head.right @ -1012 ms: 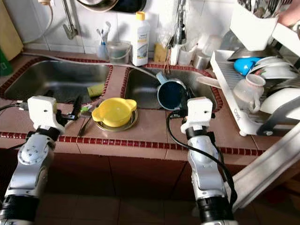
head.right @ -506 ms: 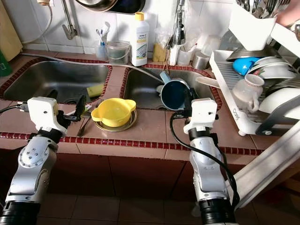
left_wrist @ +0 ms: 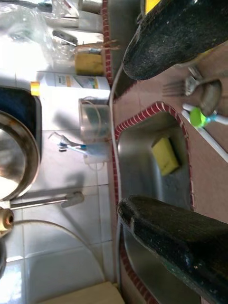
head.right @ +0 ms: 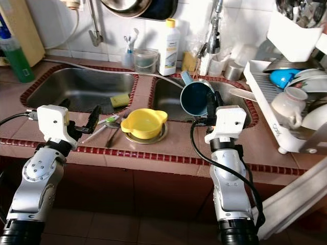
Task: Kitchen organization
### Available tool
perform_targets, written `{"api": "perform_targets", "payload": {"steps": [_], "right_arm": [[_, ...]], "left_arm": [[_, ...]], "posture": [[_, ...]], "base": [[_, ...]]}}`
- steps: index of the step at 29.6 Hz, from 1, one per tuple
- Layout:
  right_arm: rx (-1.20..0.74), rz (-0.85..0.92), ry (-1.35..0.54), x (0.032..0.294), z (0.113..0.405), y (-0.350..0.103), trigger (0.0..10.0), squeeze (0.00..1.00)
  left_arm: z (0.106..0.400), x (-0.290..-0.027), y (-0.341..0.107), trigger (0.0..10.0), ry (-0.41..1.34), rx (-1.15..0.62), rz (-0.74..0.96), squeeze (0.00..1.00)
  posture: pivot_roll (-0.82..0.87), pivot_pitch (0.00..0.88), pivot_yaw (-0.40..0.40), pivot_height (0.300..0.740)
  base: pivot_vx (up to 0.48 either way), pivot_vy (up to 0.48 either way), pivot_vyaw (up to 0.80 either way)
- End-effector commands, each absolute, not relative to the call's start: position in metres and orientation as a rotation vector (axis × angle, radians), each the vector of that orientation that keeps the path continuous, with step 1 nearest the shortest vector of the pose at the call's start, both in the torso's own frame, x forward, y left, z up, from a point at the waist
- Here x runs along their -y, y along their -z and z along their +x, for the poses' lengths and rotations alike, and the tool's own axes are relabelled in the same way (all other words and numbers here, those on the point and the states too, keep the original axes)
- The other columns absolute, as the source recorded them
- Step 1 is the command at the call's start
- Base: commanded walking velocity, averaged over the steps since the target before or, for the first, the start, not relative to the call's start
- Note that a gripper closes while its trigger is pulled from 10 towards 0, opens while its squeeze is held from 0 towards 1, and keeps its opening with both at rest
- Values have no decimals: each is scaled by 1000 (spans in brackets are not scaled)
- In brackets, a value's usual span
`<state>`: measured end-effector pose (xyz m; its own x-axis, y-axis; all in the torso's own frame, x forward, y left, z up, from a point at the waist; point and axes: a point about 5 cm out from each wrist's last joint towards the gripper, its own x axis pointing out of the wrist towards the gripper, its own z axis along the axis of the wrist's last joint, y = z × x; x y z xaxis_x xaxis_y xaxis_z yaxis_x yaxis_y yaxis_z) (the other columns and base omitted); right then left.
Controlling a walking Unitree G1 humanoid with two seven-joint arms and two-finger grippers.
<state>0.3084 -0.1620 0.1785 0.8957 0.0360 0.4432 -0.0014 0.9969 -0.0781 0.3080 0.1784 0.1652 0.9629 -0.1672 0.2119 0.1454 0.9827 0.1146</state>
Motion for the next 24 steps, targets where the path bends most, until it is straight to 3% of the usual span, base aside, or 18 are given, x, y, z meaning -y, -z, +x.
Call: {"api": "perform_targets", "payload": {"steps": [1, 24], "right_arm": [[484, -71, -5, 164, 306, -183, 10000, 0], [481, -65, -15, 162, 306, -182, 10000, 0]], "left_arm": [[307, -177, -172, 10000, 176, 240, 103, 0], [305, -174, -173, 10000, 195, 234, 106, 0]], "posture": [[-86, 0, -8, 740], [-82, 0, -5, 740]], "base": [[0, 307, 0], [0, 315, 0]]}}
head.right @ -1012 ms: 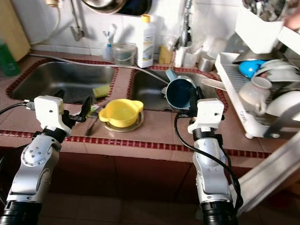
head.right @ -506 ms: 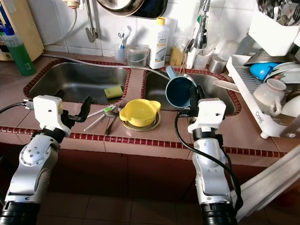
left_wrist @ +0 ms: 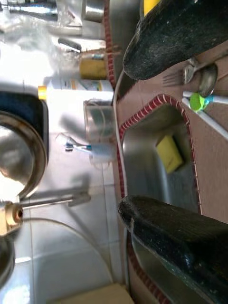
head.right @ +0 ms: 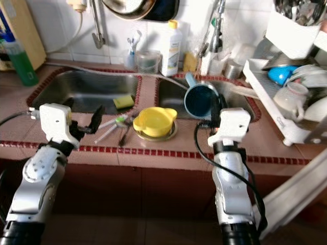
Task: Kitchen organization
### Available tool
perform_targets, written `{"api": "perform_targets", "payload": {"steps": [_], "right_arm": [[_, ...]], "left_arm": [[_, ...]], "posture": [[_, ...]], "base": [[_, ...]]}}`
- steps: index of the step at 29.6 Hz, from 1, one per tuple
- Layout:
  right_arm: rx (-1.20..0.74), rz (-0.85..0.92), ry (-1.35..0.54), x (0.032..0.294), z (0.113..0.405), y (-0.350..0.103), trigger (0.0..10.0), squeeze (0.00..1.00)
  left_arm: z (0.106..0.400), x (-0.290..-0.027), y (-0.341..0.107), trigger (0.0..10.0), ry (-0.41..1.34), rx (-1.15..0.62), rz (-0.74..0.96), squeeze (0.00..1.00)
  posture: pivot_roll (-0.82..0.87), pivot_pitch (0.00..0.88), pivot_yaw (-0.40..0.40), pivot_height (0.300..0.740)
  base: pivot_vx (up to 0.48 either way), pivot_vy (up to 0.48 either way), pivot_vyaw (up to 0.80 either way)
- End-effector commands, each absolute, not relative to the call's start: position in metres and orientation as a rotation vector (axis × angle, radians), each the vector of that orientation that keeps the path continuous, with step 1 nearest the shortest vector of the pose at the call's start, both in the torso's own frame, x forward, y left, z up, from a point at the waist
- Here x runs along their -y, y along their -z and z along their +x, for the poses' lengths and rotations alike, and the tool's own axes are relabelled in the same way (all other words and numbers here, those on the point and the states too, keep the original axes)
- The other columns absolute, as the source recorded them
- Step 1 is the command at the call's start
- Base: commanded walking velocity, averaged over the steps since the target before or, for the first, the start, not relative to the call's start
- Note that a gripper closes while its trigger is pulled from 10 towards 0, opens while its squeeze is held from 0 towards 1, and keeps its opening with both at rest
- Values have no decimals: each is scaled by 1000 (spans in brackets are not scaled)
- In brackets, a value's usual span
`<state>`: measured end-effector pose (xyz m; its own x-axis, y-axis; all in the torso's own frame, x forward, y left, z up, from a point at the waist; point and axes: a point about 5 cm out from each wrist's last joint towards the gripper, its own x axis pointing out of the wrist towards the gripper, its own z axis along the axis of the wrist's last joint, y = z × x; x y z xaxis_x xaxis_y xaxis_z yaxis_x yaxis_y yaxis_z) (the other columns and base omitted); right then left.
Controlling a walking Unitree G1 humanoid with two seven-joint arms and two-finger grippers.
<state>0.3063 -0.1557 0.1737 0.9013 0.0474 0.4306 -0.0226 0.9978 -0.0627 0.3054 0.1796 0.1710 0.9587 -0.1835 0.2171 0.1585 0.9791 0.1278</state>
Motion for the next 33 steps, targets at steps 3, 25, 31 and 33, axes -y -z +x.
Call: {"api": "perform_targets", "payload": {"steps": [3, 25, 31, 33], "right_arm": [[481, -64, -17, 162, 305, -181, 10000, 0], [476, -66, -14, 162, 305, -181, 10000, 0], [477, -67, -16, 162, 305, -181, 10000, 0], [478, -67, -17, 161, 305, -181, 10000, 0]], "left_arm": [[305, -174, -173, 10000, 199, 234, 107, 0], [305, -171, -172, 10000, 207, 200, 90, 0], [306, -171, -172, 10000, 204, 189, 90, 0], [306, -171, -172, 10000, 213, 187, 91, 0]], "posture": [[-82, 0, -5, 740], [-79, 0, -5, 740], [-76, 0, -7, 740], [-77, 0, -6, 740]], "base": [[0, 331, 0], [0, 193, 0], [0, 0, 0], [247, 0, 0]]}}
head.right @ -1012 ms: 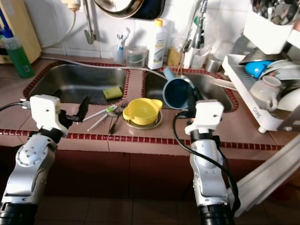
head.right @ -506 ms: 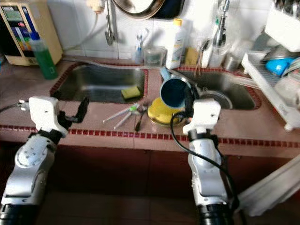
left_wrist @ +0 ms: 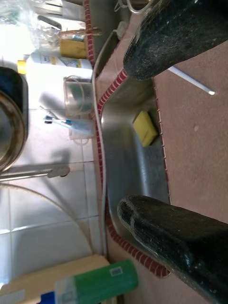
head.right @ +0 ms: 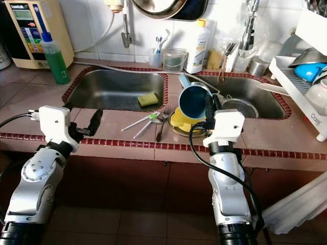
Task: Kitchen organization
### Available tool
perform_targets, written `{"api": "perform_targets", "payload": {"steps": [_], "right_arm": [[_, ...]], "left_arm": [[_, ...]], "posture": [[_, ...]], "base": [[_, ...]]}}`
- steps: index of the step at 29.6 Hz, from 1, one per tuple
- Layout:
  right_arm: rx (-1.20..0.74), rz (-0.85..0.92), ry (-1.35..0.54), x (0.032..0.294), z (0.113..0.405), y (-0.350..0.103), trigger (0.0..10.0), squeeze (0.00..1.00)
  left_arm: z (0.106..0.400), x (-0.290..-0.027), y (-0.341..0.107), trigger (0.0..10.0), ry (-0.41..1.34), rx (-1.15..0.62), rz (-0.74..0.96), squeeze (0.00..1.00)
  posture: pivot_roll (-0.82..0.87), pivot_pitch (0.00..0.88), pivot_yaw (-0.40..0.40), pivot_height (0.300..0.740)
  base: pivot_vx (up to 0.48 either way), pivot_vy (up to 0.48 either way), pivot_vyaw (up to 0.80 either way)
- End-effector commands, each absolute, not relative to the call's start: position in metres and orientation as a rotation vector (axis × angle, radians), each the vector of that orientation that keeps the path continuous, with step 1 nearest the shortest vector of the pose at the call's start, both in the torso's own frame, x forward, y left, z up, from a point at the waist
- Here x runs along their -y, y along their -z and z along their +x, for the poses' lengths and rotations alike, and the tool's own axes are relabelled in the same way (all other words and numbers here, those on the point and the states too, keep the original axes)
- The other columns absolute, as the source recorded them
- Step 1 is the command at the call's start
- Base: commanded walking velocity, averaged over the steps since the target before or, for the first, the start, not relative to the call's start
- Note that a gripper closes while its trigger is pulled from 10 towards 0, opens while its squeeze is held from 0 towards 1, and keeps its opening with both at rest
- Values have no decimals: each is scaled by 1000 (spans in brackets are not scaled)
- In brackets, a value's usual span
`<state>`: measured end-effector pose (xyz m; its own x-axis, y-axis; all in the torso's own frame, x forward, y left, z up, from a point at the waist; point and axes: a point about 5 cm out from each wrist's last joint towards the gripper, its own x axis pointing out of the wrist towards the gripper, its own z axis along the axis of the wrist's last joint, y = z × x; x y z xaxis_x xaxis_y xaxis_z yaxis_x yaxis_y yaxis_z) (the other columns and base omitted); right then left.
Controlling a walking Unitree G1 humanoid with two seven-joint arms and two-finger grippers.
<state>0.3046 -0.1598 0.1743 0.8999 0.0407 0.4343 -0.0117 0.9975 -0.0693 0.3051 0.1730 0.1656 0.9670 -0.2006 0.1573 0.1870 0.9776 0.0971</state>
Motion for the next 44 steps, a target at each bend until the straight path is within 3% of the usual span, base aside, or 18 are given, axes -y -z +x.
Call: {"api": "perform_targets", "payload": {"steps": [1, 22, 44], "right_arm": [[478, -67, -18, 161, 305, -181, 10000, 0], [486, -64, -42, 157, 304, -184, 10000, 0], [486, -70, -56, 155, 305, -187, 10000, 0]], "left_arm": [[306, -170, -172, 10000, 214, 186, 90, 0], [304, -168, -173, 10000, 216, 182, 73, 0], [303, -164, -174, 10000, 239, 179, 28, 0]], "posture": [[-77, 0, -6, 740], [-79, 0, -5, 740], [-83, 0, -16, 740]], "base": [[262, 0, 0], [317, 0, 0], [0, 0, 0]]}}
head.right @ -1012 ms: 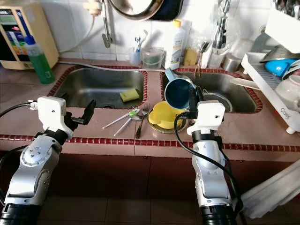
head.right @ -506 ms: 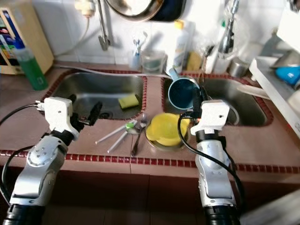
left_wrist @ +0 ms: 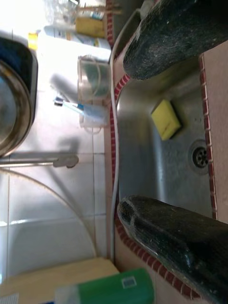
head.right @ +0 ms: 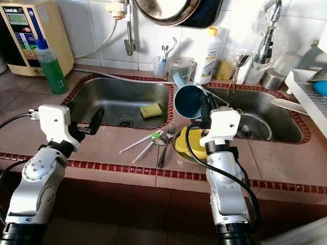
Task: Kitchen organization
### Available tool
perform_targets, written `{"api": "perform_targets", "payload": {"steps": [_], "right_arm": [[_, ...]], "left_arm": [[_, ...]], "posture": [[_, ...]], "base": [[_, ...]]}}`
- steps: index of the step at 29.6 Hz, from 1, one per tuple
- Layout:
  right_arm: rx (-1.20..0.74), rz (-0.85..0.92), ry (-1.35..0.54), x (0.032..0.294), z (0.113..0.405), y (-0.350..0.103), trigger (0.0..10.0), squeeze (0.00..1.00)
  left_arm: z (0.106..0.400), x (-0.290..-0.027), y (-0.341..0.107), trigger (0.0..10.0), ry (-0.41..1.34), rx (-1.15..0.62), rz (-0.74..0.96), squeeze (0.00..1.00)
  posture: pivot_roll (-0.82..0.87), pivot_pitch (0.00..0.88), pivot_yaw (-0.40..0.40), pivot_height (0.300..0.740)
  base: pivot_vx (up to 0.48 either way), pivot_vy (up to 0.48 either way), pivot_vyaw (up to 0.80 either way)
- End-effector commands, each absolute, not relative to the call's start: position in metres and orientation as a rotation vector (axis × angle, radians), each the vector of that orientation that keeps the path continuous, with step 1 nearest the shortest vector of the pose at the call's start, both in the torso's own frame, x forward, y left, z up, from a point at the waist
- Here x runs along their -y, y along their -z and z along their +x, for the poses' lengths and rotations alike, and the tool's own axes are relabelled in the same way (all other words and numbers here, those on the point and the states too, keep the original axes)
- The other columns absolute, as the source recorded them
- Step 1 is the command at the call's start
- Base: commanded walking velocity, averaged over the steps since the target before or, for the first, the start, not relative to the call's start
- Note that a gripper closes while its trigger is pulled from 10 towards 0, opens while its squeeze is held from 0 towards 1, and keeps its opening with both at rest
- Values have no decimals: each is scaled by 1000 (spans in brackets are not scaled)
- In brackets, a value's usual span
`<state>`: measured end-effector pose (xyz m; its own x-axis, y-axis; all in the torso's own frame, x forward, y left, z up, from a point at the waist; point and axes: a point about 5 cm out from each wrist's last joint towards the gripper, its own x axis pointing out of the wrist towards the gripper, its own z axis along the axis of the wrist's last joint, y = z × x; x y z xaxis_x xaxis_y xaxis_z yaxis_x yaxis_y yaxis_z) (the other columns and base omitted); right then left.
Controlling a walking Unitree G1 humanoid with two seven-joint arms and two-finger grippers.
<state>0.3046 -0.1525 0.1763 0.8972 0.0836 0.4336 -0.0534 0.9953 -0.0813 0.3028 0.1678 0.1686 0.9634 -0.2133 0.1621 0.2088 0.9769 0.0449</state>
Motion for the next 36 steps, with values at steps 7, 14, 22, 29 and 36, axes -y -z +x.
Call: {"api": "perform_targets", "payload": {"steps": [7, 14, 22, 29, 36], "right_arm": [[454, -106, -37, 154, 314, -185, 10000, 0], [419, -114, -34, 155, 330, -185, 10000, 0], [413, -104, -92, 144, 348, -189, 10000, 0], [394, -90, -141, 129, 362, -189, 10000, 0], [384, -89, -180, 112, 372, -189, 10000, 0]], "left_arm": [[300, -151, -185, 10000, 351, 199, 43, 0], [290, -133, -195, 10000, 503, 215, 42, 0], [284, -119, -197, 10000, 591, 192, 48, 0], [287, -107, -200, 10000, 601, 178, 60, 0], [293, -97, -198, 10000, 589, 140, 56, 0]], "posture": [[-80, 0, -17, 740], [-63, 0, -27, 740], [-47, 0, -32, 740], [-37, 0, -41, 740], [-30, 0, -50, 740]], "base": [[0, 0, 0], [0, 0, 0], [0, 0, 0], [0, 0, 0], [0, 0, 0]]}}
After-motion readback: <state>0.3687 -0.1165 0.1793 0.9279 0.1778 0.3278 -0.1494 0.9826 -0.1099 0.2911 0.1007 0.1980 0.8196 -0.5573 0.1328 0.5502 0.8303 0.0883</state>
